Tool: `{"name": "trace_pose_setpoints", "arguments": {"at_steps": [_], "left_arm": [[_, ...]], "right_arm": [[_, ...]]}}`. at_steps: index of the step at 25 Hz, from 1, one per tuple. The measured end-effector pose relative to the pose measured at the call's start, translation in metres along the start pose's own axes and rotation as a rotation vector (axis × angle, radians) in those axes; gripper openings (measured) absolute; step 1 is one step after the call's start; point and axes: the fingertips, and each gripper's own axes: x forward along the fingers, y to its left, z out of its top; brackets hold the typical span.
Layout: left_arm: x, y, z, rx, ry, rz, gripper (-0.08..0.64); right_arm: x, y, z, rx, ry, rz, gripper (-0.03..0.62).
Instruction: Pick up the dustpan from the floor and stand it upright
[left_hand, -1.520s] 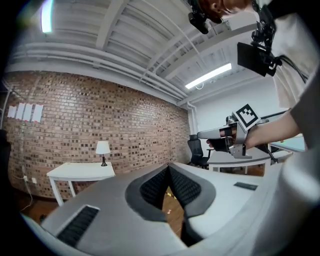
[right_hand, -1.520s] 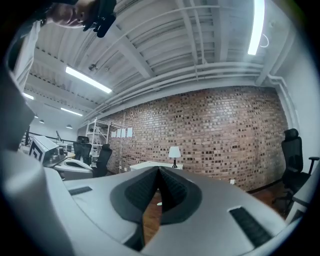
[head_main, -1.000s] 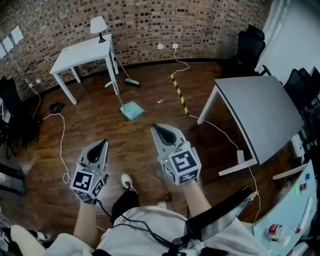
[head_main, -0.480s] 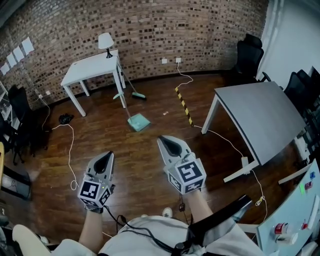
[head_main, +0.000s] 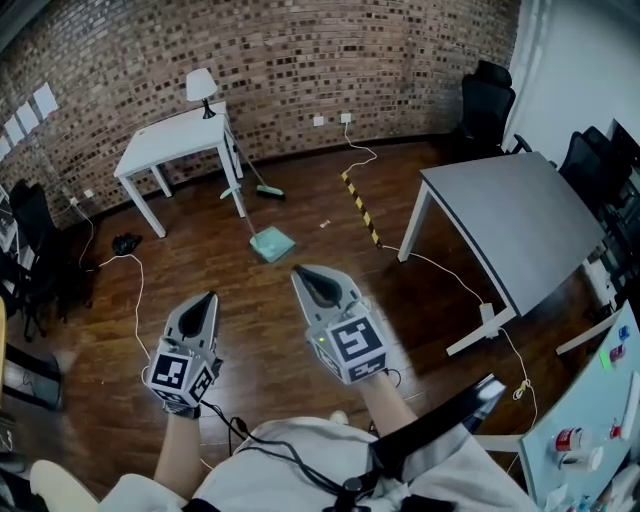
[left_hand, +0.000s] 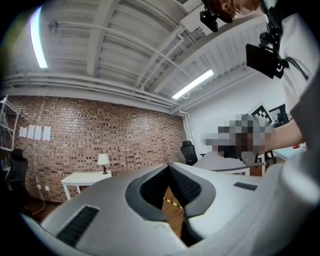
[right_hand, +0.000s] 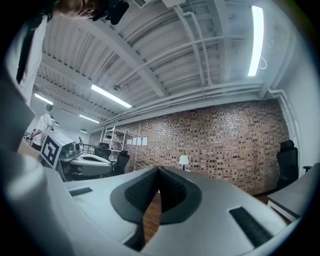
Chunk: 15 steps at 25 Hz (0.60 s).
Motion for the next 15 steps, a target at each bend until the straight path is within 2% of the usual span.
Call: {"name": "trace_pose_setpoints", "arguments": {"at_steps": [15], "left_arm": [[0.010, -0.014, -0.001, 0.005, -0.003, -0.032, 0.020]], "right_arm": [[0.001, -0.013, -0.004, 0.020, 0.017, 0.000, -0.005]]}}
